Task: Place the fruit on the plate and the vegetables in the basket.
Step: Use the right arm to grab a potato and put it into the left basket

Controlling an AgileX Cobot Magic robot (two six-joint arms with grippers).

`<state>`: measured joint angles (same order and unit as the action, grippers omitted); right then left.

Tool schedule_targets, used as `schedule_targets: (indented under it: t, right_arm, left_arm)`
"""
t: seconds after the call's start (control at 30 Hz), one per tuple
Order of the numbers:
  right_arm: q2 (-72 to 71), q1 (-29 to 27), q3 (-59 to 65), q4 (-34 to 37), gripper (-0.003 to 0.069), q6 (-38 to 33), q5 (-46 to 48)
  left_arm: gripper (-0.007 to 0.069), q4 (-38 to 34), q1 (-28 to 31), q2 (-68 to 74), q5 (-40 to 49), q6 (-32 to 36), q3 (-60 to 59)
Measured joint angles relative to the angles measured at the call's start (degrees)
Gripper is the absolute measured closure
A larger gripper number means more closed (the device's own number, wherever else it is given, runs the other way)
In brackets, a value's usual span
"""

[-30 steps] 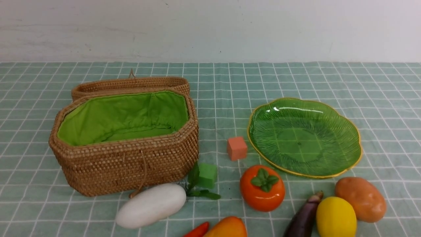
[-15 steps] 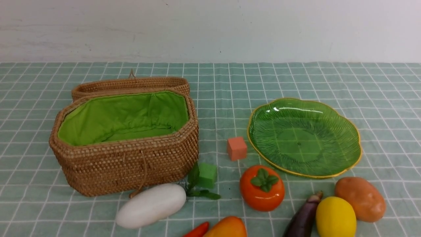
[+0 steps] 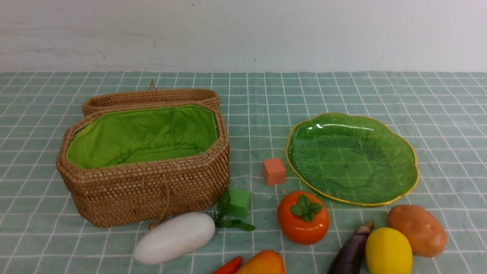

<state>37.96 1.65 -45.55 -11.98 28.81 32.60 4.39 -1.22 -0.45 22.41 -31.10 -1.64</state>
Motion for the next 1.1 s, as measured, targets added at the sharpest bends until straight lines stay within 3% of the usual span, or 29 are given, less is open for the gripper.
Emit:
schedule_targets:
  t: [0.4, 0.67, 0.7, 0.8, 1.1]
  right_arm:
    - [16.92, 0.00, -0.20, 14.90, 0.0375, -13.40, 18.51]
    - [27.86, 0.00, -0.80, 19.24, 0.0132, -19.77, 20.47]
    - [29.48, 0.02, -1.21, 20.35, 0.0057, -22.55, 19.01]
    - [31.49, 0.07, -1.82, 20.86, -0.0013, -25.09, 16.15]
    - [40.52, 0.07, -6.94, 20.51, 0.0003, -26.85, 10.48]
  left_arm:
    - [0.0386, 0.00, 0.00, 0.00, 0.00, 0.00, 0.00]
    - [0.0386, 0.00, 0.00, 0.00, 0.00, 0.00, 0.00]
    - [0.0386, 0.00, 0.00, 0.00, 0.00, 0.00, 0.00]
    - [0.0386, 0.00, 0.00, 0.00, 0.00, 0.00, 0.00]
    - [0.0386, 0.00, 0.00, 0.00, 0.00, 0.00, 0.00]
